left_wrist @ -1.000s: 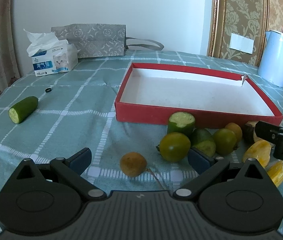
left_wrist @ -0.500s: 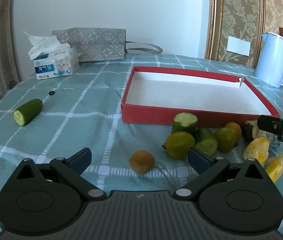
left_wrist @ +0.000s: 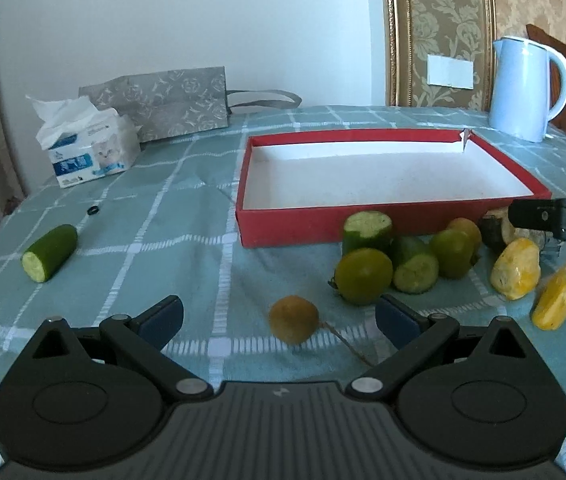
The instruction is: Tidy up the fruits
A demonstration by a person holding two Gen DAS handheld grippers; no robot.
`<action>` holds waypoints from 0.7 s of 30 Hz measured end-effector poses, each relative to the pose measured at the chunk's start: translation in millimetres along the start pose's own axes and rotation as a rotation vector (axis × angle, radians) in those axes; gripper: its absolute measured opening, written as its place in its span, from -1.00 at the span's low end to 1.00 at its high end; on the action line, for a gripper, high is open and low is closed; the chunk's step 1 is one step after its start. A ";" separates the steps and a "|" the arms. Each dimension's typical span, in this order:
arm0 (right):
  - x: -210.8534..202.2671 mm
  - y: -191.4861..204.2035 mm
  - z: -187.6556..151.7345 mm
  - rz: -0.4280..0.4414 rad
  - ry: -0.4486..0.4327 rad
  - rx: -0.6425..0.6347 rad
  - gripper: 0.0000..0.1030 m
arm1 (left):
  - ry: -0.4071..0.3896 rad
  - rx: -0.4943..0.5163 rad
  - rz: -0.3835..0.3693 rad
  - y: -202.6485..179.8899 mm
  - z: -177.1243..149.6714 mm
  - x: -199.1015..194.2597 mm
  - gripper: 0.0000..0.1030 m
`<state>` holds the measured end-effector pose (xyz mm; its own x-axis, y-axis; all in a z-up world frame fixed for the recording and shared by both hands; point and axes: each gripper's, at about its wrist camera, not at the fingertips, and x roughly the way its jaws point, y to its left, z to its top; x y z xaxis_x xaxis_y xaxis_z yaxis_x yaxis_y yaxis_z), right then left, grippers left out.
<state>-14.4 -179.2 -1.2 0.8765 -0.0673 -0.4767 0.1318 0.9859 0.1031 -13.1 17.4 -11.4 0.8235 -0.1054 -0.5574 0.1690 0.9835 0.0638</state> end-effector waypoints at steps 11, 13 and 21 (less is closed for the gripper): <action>-3.9 -11.8 2.0 -0.012 -0.023 0.053 1.00 | 0.036 -0.057 -0.067 7.9 -1.3 10.4 0.47; -3.4 -15.4 2.3 -0.011 -0.020 0.072 1.00 | 0.031 -0.054 -0.081 7.0 -1.4 8.6 0.30; -2.8 -12.8 0.9 -0.012 -0.017 0.059 1.00 | 0.024 -0.037 -0.096 2.5 -1.8 4.2 -0.35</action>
<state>-18.1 -191.8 -0.4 0.8826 -0.0820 -0.4630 0.1686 0.9744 0.1489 -10.1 19.7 -15.1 0.7912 -0.1967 -0.5790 0.2262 0.9738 -0.0218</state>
